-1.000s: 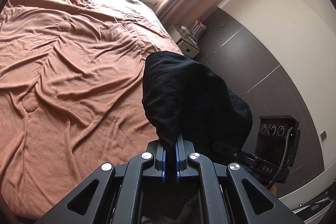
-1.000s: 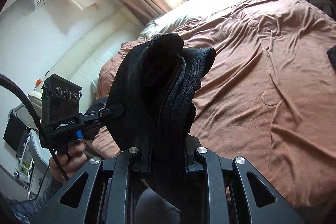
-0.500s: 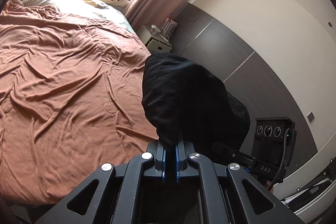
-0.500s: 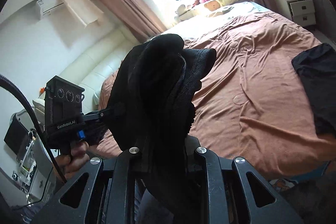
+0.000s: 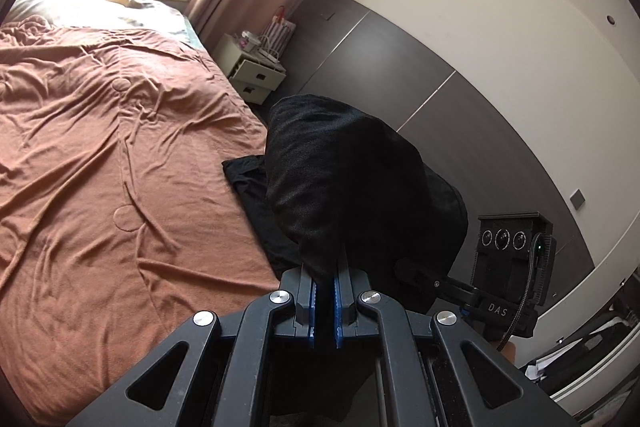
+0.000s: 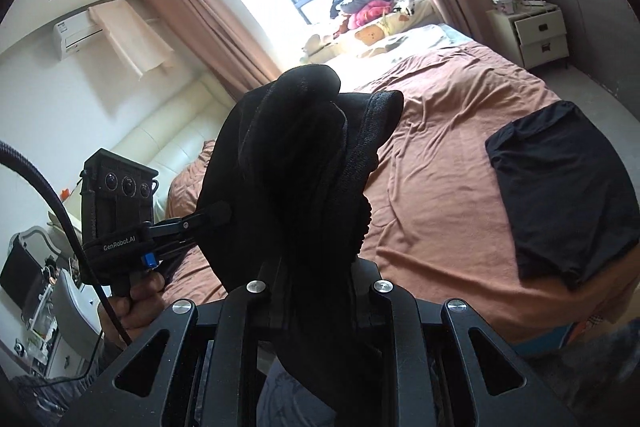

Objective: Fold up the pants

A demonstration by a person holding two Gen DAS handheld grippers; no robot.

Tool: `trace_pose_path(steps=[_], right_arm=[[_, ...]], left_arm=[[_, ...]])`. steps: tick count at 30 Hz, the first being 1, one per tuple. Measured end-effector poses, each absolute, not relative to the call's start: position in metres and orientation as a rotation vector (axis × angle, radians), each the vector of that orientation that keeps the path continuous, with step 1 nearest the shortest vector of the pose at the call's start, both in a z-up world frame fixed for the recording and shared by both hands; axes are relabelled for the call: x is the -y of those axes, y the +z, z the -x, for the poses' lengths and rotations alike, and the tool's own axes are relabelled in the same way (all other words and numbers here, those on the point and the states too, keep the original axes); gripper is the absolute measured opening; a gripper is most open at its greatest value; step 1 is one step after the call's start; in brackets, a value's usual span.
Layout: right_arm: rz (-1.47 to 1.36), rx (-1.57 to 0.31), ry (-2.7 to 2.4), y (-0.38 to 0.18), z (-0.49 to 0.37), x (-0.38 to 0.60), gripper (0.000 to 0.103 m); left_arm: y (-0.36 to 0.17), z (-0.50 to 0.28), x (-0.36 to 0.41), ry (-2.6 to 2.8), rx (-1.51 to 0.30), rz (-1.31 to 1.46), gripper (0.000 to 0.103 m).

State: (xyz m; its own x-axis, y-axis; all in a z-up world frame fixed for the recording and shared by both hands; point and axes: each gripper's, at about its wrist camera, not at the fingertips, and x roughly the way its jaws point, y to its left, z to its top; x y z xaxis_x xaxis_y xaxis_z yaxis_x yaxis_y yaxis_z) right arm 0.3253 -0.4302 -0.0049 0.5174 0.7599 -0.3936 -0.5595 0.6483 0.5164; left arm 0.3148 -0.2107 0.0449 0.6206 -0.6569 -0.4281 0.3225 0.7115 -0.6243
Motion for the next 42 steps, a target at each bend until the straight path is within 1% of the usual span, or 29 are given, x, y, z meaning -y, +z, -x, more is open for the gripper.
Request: trace_pose_path(steps=[14, 23, 34, 42], right_arm=[[-0.313, -0.628, 0.765, 0.015, -0.360, 0.489, 0.017], [-0.292, -0.625, 0.723, 0.014, -0.384, 0.518, 0.017], [-0.261, -0.699, 0.663, 0.004, -0.405, 0.525, 0.017], [-0.247, -0.771, 0.632, -0.004, -0.438, 0.508, 0.017]], left_arm=[[0.043, -0.391, 0.284, -0.673, -0.704, 0.526, 0.006], [0.030, -0.448, 0.333, -0.714, -0.749, 0.497, 0.006], [-0.020, -0.502, 0.369, -0.748, -0.830, 0.546, 0.006], [-0.067, -0.545, 0.370, -0.716, -0.887, 0.577, 0.006]])
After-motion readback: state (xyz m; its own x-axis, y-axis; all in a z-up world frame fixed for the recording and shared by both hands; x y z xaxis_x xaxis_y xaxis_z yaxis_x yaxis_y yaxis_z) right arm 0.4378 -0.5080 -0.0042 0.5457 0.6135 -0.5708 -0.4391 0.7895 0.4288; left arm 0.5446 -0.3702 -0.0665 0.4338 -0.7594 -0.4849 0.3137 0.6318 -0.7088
